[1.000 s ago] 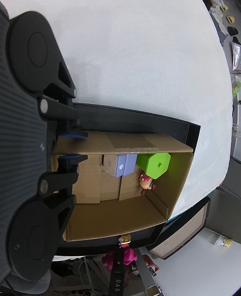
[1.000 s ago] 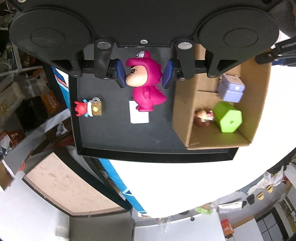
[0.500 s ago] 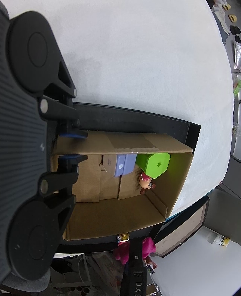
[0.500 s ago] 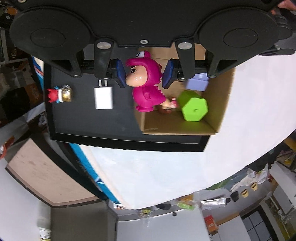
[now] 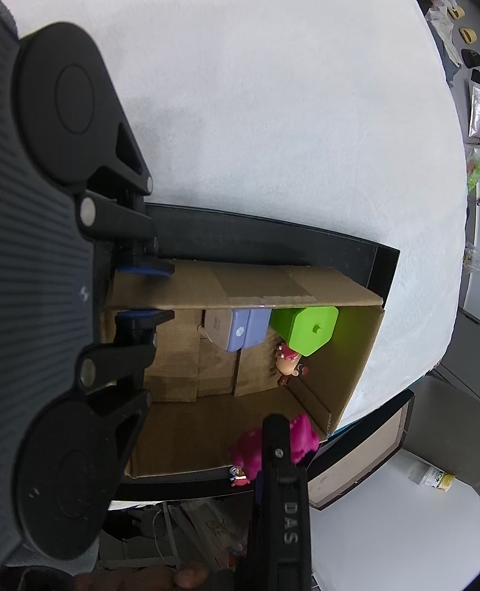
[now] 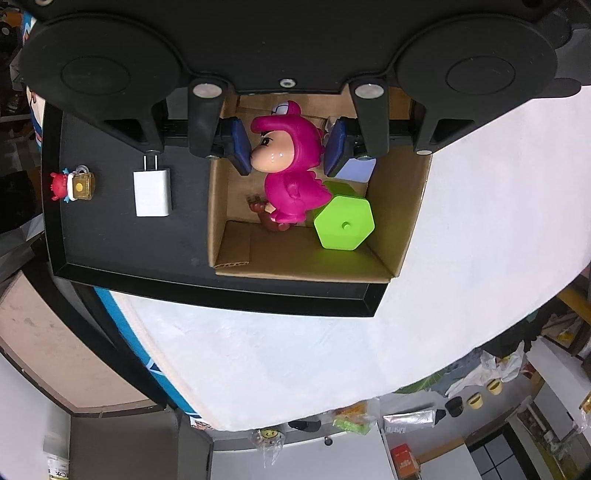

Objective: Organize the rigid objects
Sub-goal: 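Carry the pink dinosaur figure over the cardboard box, then lower the pink dinosaur into the box and open the right gripper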

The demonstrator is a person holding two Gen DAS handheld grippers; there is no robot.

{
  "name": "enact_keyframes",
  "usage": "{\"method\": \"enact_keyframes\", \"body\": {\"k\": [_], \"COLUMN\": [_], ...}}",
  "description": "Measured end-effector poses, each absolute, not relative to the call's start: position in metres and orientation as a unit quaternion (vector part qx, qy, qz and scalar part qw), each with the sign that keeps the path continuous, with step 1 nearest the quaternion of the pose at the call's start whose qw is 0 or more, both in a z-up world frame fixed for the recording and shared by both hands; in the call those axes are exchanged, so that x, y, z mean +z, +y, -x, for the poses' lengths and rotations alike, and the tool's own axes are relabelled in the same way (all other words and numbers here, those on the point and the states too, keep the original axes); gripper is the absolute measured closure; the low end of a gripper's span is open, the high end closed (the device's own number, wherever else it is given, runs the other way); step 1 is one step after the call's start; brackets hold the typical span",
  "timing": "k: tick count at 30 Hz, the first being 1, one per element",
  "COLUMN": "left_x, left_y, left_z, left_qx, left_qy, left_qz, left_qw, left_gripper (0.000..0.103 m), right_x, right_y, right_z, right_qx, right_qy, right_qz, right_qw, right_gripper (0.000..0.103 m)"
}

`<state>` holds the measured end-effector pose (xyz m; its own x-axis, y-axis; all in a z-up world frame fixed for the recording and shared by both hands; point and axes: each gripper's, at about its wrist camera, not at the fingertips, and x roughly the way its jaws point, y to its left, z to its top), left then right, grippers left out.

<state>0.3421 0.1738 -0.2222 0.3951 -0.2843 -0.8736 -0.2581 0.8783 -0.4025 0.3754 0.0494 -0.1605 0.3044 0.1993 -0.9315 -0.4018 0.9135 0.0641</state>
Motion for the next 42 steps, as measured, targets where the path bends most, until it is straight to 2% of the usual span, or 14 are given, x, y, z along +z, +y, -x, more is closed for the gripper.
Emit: {"method": "enact_keyframes", "body": {"k": [11,16,42], "left_x": [-0.221,-0.22,-0.216], "left_y": [0.173,0.174,0.172], "left_z": [-0.342,-0.343,-0.341], "left_qx": [-0.007,-0.006,0.004], "left_qy": [0.55,0.551,0.548], "left_qz": [0.247,0.247,0.244], "left_qw": [0.798,0.797,0.8], "left_gripper": [0.086,0.086,0.087], "right_x": [-0.17,-0.173,-0.132], "right_y": [0.056,0.051,-0.021], "right_z": [-0.374,-0.376,-0.366], "right_qx": [0.181,0.178,0.184], "right_qy": [0.559,0.561,0.535], "right_qz": [0.099,0.087,0.034], "right_qw": [0.803,0.804,0.824], "right_gripper": [0.06,0.055,0.049]}}
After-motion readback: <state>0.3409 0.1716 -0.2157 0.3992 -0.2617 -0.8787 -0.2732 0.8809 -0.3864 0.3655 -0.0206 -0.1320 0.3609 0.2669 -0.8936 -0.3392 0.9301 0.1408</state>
